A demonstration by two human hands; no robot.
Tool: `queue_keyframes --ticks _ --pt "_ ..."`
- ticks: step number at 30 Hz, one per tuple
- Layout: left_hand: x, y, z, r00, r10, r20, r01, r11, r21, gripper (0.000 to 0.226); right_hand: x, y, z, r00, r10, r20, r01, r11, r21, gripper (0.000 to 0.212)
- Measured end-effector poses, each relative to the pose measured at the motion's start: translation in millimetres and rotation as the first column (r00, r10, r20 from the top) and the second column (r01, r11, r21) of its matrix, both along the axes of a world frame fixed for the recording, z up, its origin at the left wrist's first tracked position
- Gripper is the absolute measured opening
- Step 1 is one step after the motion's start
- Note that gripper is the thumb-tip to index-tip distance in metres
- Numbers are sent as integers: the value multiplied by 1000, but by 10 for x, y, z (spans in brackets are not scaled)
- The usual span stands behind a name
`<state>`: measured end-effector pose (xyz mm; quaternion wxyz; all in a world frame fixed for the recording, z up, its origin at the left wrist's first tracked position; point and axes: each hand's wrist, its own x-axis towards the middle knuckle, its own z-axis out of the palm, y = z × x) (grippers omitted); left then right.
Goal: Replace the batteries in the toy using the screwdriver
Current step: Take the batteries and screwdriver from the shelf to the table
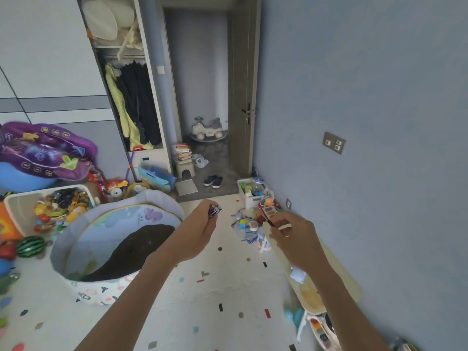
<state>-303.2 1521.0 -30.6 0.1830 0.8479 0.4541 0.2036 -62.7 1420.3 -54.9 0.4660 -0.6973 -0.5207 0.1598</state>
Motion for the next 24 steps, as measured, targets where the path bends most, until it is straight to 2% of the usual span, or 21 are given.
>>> queue_keyframes --ticks 6,15,19,22,24 --pt "481 1574 72 997 -79 -21 80 997 12 5 450 1368 18 999 -36 7 36 999 -7 8" --pt "2162 3266 -122 959 -283 21 283 959 -10 10 1763 2648 -155 975 -220 -38 218 975 -42 9" --pt "3107 3692 -281 868 -495 39 497 867 -37 11 2436 2793 -342 930 -363 -58 358 930 -88 15" --pt "3845 3841 -448 776 -630 17 630 775 -41 8 2831 2697 -513 852 -512 -108 496 856 -144 17" --pt "4317 3877 -595 699 -715 -10 714 699 -39 15 3053 2594 -648 786 -606 -126 581 792 -187 17"
